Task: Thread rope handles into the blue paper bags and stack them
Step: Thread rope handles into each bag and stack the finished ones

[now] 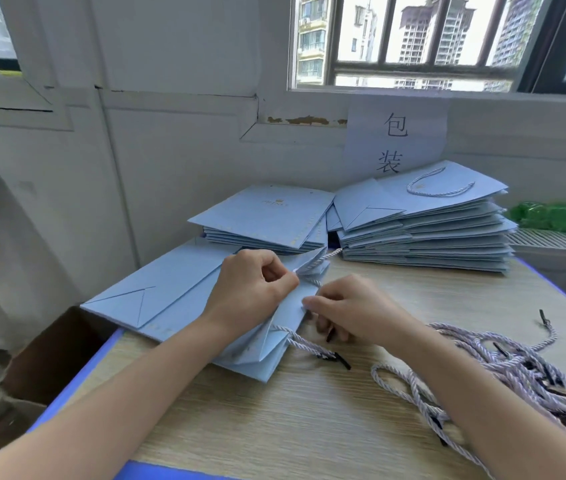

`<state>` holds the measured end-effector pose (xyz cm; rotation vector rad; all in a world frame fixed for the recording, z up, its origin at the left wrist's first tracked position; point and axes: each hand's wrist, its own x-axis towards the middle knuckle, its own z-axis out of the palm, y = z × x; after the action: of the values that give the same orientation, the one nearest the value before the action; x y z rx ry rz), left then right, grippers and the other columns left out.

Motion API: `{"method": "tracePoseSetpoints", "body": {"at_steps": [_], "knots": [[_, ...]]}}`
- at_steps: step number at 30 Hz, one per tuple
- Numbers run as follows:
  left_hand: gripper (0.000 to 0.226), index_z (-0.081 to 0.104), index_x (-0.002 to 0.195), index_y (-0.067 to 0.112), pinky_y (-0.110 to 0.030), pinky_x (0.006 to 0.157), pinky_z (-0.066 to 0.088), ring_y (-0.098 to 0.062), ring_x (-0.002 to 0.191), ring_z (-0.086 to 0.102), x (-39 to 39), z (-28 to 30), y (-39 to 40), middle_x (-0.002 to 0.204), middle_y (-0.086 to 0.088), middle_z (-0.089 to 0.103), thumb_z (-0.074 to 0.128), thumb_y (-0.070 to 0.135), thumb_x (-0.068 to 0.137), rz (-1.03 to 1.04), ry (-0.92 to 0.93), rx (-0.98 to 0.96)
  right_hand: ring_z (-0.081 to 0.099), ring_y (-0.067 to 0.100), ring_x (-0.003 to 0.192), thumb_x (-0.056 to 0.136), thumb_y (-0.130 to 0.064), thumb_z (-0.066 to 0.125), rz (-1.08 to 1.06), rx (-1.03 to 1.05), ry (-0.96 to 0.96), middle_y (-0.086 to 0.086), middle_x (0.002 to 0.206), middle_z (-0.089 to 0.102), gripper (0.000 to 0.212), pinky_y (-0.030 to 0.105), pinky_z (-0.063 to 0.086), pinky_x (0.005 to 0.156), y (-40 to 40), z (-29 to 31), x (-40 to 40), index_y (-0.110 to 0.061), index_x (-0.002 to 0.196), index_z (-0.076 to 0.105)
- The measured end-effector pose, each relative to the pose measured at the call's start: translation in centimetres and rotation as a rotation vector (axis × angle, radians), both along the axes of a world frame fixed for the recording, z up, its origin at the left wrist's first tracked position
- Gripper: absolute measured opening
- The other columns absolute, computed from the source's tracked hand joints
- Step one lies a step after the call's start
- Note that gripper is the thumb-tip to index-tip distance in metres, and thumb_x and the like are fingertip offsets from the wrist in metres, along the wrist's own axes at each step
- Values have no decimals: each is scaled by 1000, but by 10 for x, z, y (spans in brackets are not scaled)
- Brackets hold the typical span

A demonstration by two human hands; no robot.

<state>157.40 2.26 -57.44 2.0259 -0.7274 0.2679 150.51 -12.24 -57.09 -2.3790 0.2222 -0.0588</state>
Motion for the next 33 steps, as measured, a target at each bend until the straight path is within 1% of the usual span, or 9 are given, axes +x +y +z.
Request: {"method": "tracePoseSetpoints", "body": {"at_steps": [3, 6, 8, 14, 19, 21, 24, 28, 33], "knots": [[27, 58, 55, 22, -8, 49, 34, 4, 47, 49, -4, 9, -1, 44, 15, 52, 71, 17, 78, -3, 16, -47, 47, 13, 44, 93, -29, 53, -34, 248, 43, 9, 74, 71, 28, 21, 29, 43, 9, 9, -3, -12, 74, 63], [27, 57, 55, 21, -12, 49, 34, 1, 45, 47, -11, 26, 1, 47, 12, 52, 70, 15, 78, -22, 9, -106, 44, 8, 42, 94, -19, 51, -65, 657, 2, 0, 61, 63, 22, 18, 27, 44, 18, 27, -9, -13, 76, 60], [27, 56, 54, 21, -12, 49, 34, 2, 43, 46, -20, 42, 3, 43, 13, 50, 69, 15, 78, -35, -6, -146, 43, 7, 37, 93, -12, 49, -91, 774, -68, -2, 50, 54, 24, 15, 27, 38, 27, 43, -16, -12, 70, 55], [21, 57, 63, 17, -25, 61, 42, -10, 58, 50, -44, 106, 17, 56, 8, 54, 69, 14, 80, -148, 136, -345, 35, 5, 31, 91, -6, 49, -102, 723, -298, -8, 37, 45, 25, 14, 19, 31, 46, 100, -42, -10, 67, 49], [21, 54, 71, 9, -17, 38, 36, -6, 36, 42, -38, 143, 38, 54, -1, 45, 62, 10, 90, -238, 434, -690, 38, 7, 31, 91, -11, 58, -133, 659, -417, -5, 38, 46, 23, 14, 23, 29, 47, 141, -64, -8, 69, 50], [20, 51, 75, 10, -17, 36, 34, -5, 34, 39, -22, 149, 55, 47, 3, 45, 57, 10, 94, -122, 356, -711, 38, 10, 36, 90, -19, 62, -169, 621, -477, 0, 45, 47, 27, 16, 26, 32, 35, 155, -75, -9, 67, 51], [25, 47, 72, 15, -28, 53, 39, -20, 50, 44, 5, 151, 86, 49, 1, 49, 55, 16, 95, 128, 142, -583, 41, 13, 42, 93, -20, 57, -277, 516, -523, 6, 58, 52, 20, 19, 29, 39, 14, 168, -91, -11, 75, 53], [27, 45, 69, 17, -42, 68, 46, -25, 67, 51, 23, 152, 112, 62, -4, 50, 56, 20, 94, 269, 71, -485, 52, 18, 52, 94, -14, 48, -467, -202, -552, 10, 68, 62, 20, 28, 44, 51, -5, 174, -97, -3, 79, 56], [30, 40, 68, 14, -38, 64, 44, -25, 52, 48, 23, 145, 112, 55, -9, 49, 53, 15, 95, 303, 84, -427, 54, 25, 68, 95, -19, 42, -592, -561, -462, 4, 67, 51, 20, 30, 42, 58, -8, 167, -95, -10, 78, 45]]}}
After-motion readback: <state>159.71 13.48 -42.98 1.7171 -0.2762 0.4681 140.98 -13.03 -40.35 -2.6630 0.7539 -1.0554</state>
